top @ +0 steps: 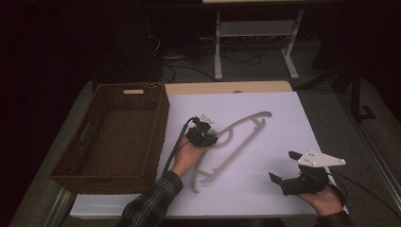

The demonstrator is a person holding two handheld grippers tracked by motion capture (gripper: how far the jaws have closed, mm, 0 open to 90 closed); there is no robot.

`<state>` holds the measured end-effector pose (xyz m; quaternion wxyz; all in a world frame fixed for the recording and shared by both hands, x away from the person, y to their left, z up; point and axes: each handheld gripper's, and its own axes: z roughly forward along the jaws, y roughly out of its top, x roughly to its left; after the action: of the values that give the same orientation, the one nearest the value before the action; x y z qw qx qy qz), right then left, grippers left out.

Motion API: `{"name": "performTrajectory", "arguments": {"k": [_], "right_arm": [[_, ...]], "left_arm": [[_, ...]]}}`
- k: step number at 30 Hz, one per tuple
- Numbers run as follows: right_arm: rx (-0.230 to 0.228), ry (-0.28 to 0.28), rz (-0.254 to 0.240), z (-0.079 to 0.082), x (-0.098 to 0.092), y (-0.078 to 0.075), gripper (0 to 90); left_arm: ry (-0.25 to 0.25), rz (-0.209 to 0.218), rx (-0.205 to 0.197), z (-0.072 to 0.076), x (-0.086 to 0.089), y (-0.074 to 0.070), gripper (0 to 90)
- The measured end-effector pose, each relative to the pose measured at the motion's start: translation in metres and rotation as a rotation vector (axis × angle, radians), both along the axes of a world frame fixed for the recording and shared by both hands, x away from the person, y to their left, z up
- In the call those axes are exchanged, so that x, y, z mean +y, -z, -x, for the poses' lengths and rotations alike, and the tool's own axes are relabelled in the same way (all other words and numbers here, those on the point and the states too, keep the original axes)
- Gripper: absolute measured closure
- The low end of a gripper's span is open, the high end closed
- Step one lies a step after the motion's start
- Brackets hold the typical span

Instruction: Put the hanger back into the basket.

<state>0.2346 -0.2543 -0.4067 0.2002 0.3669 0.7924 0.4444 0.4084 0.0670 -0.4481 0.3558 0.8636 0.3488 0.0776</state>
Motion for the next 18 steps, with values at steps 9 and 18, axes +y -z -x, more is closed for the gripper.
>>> {"name": "performTrajectory", "arguments": {"k": [9, 18], "right_arm": [[-0.002, 0.004, -0.003, 0.000, -0.002, 0.000, 0.0], [0.000, 0.002, 0.000, 0.000, -0.001, 0.000, 0.0]], "left_arm": [[0.013, 0.051, -0.044, 0.002, -0.003, -0.007, 72.4], [0.109, 0.133, -0.003, 0.013, -0.034, -0.017, 70.3]]}}
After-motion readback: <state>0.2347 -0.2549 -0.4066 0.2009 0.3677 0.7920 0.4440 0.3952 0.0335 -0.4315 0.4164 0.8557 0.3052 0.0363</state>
